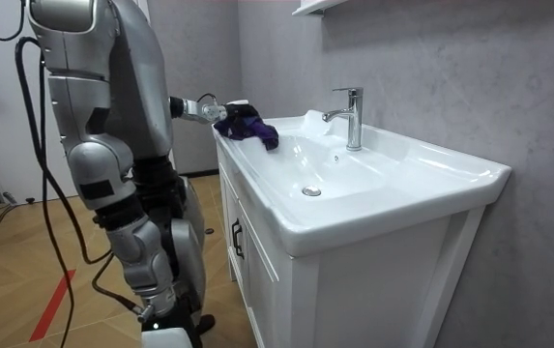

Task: Wipe basin

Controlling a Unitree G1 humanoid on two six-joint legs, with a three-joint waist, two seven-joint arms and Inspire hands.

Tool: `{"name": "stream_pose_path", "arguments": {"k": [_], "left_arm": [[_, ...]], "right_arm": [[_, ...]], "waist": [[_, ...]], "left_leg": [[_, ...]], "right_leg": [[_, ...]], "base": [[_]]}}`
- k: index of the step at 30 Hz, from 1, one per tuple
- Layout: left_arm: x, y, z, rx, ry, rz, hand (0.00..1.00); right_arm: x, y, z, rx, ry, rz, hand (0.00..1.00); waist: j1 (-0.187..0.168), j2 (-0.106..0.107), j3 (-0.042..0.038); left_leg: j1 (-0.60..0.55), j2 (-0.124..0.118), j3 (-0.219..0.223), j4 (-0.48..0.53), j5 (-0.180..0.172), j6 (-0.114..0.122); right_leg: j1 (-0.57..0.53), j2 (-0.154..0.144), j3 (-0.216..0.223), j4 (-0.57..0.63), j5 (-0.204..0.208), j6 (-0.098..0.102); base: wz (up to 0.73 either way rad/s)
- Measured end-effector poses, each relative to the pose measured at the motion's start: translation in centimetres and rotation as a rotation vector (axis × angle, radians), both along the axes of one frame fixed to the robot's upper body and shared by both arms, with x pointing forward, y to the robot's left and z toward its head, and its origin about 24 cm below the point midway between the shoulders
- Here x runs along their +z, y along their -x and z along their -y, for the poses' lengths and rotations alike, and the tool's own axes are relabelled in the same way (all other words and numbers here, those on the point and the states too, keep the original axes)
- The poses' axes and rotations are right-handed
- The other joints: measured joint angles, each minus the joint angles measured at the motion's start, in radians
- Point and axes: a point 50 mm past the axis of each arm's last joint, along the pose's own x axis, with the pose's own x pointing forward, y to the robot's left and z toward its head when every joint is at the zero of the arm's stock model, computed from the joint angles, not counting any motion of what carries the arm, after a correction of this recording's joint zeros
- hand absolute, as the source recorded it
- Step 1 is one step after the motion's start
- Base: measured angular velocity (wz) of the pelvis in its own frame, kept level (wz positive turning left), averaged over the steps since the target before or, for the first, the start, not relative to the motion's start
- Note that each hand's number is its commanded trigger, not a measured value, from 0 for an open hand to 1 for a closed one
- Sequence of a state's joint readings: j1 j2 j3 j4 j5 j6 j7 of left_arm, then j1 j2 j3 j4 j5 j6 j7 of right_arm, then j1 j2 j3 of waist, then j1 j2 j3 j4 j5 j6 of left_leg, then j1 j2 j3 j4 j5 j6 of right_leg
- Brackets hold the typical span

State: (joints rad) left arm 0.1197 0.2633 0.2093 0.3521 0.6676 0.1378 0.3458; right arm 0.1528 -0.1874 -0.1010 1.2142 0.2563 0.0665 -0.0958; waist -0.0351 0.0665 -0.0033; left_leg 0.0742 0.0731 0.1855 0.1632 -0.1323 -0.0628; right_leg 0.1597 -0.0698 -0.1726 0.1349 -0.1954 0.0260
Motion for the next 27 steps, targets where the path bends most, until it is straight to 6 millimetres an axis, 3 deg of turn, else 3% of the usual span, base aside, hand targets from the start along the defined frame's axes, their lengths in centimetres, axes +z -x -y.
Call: {"name": "stream_pose_path", "arguments": {"k": [1,27], "left_arm": [[-0.15,0.04,0.00,-0.002,0.002,-0.004,0.00],[-0.56,-0.07,0.18,0.032,0.122,0.020,0.00]], "right_arm": [[0.02,-0.13,0.03,0.001,0.001,0.003,0.00],[0.12,-0.74,0.20,-0.002,0.003,0.027,0.00]], "waist": [[0.000,0.002,-0.0020],[-0.002,0.015,-0.0025]], "left_leg": [[0.001,0.000,0.001,0.000,0.000,0.000],[0.006,0.000,-0.003,0.000,0.000,0.000]], "right_leg": [[0.000,0.000,0.001,0.000,0.000,0.000],[0.008,0.000,-0.004,-0.001,0.000,0.000]], "base": [[0.00],[0.00]]}}
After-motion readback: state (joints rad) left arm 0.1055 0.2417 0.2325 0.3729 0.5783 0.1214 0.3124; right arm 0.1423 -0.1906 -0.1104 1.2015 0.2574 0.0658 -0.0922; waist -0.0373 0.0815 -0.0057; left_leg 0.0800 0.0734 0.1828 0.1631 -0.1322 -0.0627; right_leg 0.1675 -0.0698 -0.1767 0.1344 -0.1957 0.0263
